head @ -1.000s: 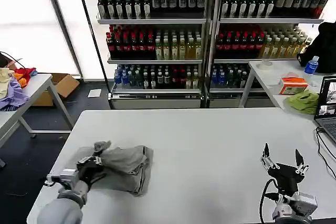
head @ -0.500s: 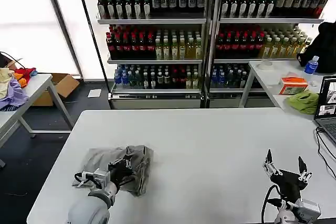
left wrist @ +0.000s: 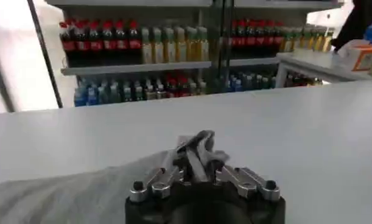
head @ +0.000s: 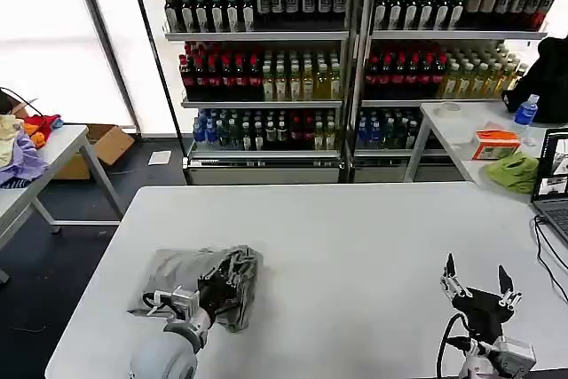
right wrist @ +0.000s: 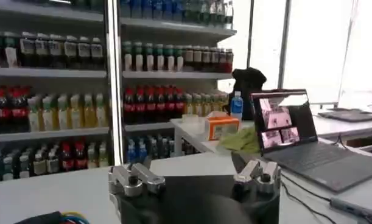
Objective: Fold and organize the clothes.
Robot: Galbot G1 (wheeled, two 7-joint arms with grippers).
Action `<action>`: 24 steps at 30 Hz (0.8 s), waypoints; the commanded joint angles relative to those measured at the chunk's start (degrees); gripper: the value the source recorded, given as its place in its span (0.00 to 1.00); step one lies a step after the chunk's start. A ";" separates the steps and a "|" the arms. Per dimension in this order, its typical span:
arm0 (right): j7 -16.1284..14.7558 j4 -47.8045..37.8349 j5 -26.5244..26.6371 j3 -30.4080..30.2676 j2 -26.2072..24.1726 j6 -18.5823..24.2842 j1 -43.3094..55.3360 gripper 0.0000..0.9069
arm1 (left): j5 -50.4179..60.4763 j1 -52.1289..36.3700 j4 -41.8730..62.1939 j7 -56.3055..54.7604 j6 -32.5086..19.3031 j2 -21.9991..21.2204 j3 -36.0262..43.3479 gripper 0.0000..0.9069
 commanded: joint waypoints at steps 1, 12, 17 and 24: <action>0.28 -0.66 -0.11 -0.92 -0.01 0.04 0.90 1.00 | -26.81 3.56 -14.46 3.35 -3.22 -1.54 -1.83 1.00; 1.14 -3.20 0.33 -2.42 -1.74 -0.11 3.43 1.00 | -22.84 0.87 -7.88 -9.33 -0.70 5.90 -20.73 1.00; 0.92 -3.78 0.67 -3.08 -2.18 -0.45 4.81 1.00 | -18.35 3.74 -0.44 -7.15 -1.40 6.44 -23.66 1.00; 0.64 -5.01 1.49 -3.20 -2.66 -0.45 5.59 1.00 | -14.90 4.35 4.06 -5.43 -2.93 4.46 -22.77 1.00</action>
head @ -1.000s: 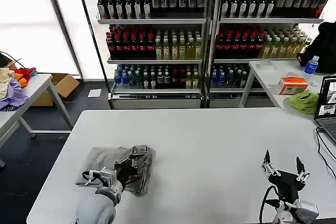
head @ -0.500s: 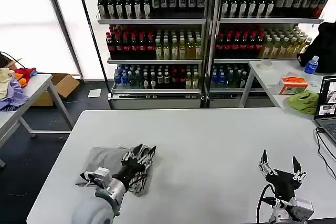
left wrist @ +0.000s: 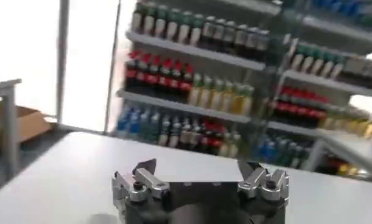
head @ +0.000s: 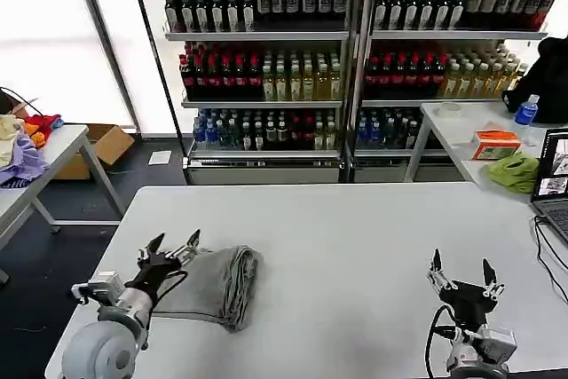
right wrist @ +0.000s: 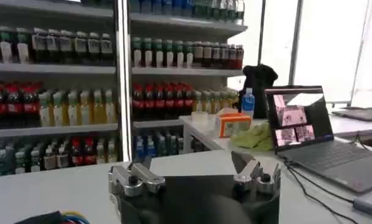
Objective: Fold and organize the clothes.
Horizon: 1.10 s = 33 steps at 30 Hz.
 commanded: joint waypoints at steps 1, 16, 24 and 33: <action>0.02 -1.09 0.54 -0.50 -0.27 -0.10 1.20 1.00 | 4.43 1.55 9.27 0.12 -1.12 0.65 -5.81 1.00; -0.04 -1.01 0.38 -0.54 0.19 -0.19 1.08 1.00 | 4.51 2.00 12.68 4.19 -0.98 0.27 -3.88 1.00; -0.01 -0.76 0.02 -0.83 0.55 -0.18 0.71 1.00 | 3.92 2.79 12.61 6.19 0.01 0.37 -3.70 1.00; 0.02 -0.86 0.00 -0.82 0.59 -0.07 0.44 1.00 | 4.09 4.01 12.92 7.10 0.13 0.04 -3.26 0.00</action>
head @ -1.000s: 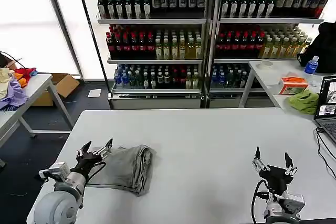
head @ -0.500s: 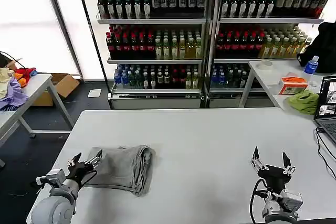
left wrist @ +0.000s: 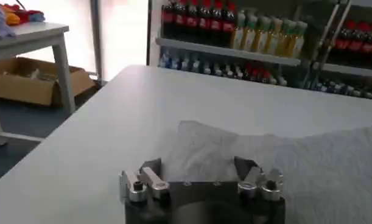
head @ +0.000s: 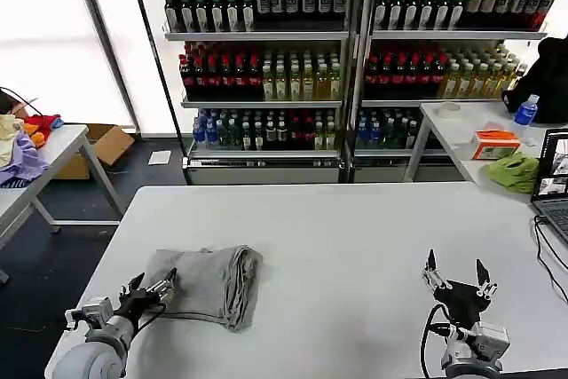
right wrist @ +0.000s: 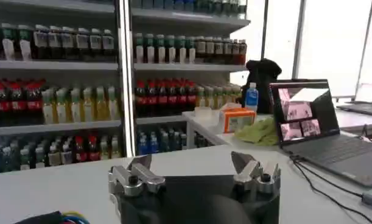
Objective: Fold and organize the clothes.
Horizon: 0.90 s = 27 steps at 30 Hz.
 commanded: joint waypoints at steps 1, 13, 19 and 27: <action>0.09 -0.17 0.05 -0.02 -0.04 0.07 0.03 1.00 | 0.04 0.80 0.87 1.26 0.16 -0.28 0.10 0.00; 0.12 -0.11 0.39 0.02 -0.91 -0.17 0.68 1.00 | 0.17 0.06 1.19 0.17 -1.51 -0.94 -2.41 0.00; 0.25 -0.91 0.66 -0.10 -1.40 -0.27 1.69 1.00 | -0.19 -1.04 0.34 -0.12 -2.51 3.98 -12.16 0.00; 0.34 -2.83 1.48 -0.76 -1.53 -0.11 3.24 1.00 | 2.73 -1.54 1.44 2.66 -2.38 18.36 -24.86 0.00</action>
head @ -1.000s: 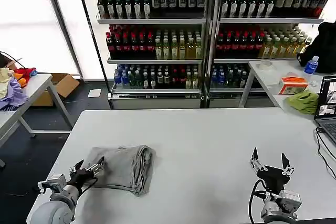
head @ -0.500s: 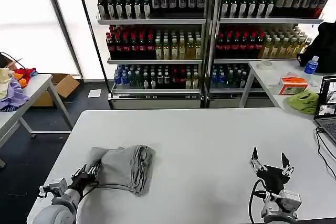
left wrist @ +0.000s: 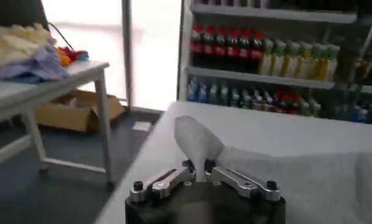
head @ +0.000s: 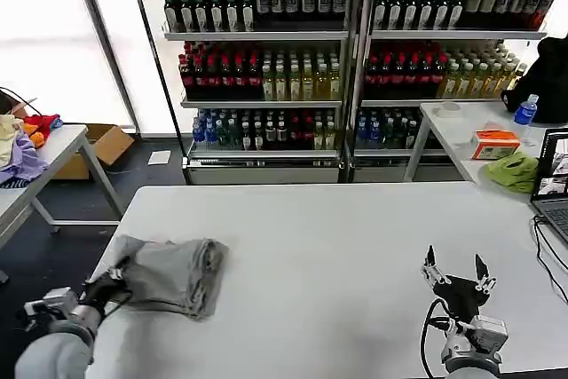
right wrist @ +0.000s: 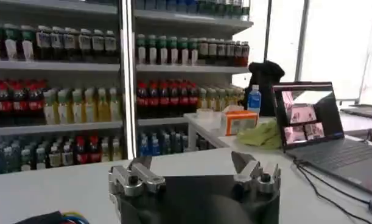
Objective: Fold and organize the clothes.
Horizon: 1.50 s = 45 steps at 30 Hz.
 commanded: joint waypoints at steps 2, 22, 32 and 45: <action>0.06 -1.59 0.30 -0.38 0.24 0.21 1.09 1.00 | 4.65 -0.03 -0.95 2.31 -0.51 15.67 -15.43 0.00; 0.00 -2.42 -1.16 2.84 3.57 -0.12 -1.27 1.00 | -6.88 -10.03 -16.95 -10.69 8.16 -4.52 33.17 0.00; -0.57 -2.78 -3.68 3.40 6.45 0.11 -3.51 1.00 | -2.00 -25.07 3.28 -12.69 7.40 -17.64 44.97 0.17; -1.82 -3.84 -4.72 0.95 5.62 -1.73 -0.72 1.00 | -9.92 -24.50 1.13 -8.06 4.08 -16.08 42.60 1.00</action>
